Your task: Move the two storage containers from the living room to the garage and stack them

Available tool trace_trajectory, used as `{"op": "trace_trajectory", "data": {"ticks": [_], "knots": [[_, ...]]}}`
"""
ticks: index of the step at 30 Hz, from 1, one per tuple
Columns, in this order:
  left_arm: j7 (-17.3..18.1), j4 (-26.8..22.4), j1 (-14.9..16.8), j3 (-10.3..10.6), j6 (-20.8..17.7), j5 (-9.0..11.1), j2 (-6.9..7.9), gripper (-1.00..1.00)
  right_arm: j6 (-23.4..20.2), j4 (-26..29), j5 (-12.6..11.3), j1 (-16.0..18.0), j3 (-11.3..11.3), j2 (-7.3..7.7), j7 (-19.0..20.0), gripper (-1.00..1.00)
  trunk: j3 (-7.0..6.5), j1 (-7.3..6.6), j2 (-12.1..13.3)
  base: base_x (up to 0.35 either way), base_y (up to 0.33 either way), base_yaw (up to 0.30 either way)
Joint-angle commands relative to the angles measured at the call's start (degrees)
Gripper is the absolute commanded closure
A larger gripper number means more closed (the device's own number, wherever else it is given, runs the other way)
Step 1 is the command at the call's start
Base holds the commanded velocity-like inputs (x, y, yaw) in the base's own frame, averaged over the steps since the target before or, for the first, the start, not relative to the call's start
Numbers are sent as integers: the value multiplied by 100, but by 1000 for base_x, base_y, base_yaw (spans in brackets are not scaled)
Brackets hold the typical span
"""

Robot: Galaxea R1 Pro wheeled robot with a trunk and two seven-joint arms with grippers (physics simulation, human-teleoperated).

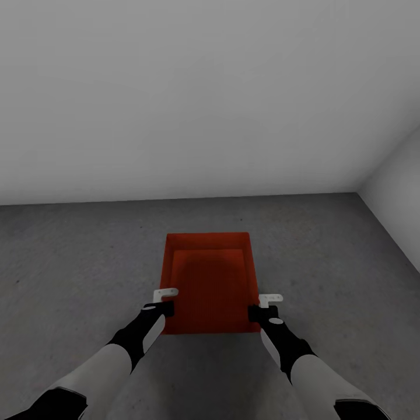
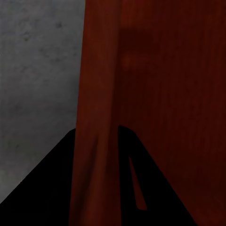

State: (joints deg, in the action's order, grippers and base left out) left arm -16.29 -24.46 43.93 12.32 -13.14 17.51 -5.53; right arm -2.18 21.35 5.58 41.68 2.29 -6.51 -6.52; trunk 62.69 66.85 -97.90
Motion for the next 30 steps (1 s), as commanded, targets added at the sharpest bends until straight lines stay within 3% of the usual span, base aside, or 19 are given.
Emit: {"op": "trace_trajectory", "data": {"ticks": [1,6,7,12,30], "knots": [[-69,-33,2,-31,381,70,11,100,-84,-8,57,-2,158,0,-183,100,4,0,-1,0,0,0],[-67,-33,2,-32,383,68,16,100,-112,-8,57,-2,158,0,-183,100,4,0,-1,0,0,0],[-67,-31,2,-34,380,68,16,-100,-115,-8,57,-2,158,2,-181,-100,4,0,-1,0,0,0],[-73,-14,2,-40,350,72,17,-100,-290,-8,54,-2,143,-1,-147,-100,4,0,-1,0,0,0],[-73,-50,2,-42,383,75,8,-100,-291,1,57,-2,156,-9,-183,-100,4,0,-1,0,0,0]]}}
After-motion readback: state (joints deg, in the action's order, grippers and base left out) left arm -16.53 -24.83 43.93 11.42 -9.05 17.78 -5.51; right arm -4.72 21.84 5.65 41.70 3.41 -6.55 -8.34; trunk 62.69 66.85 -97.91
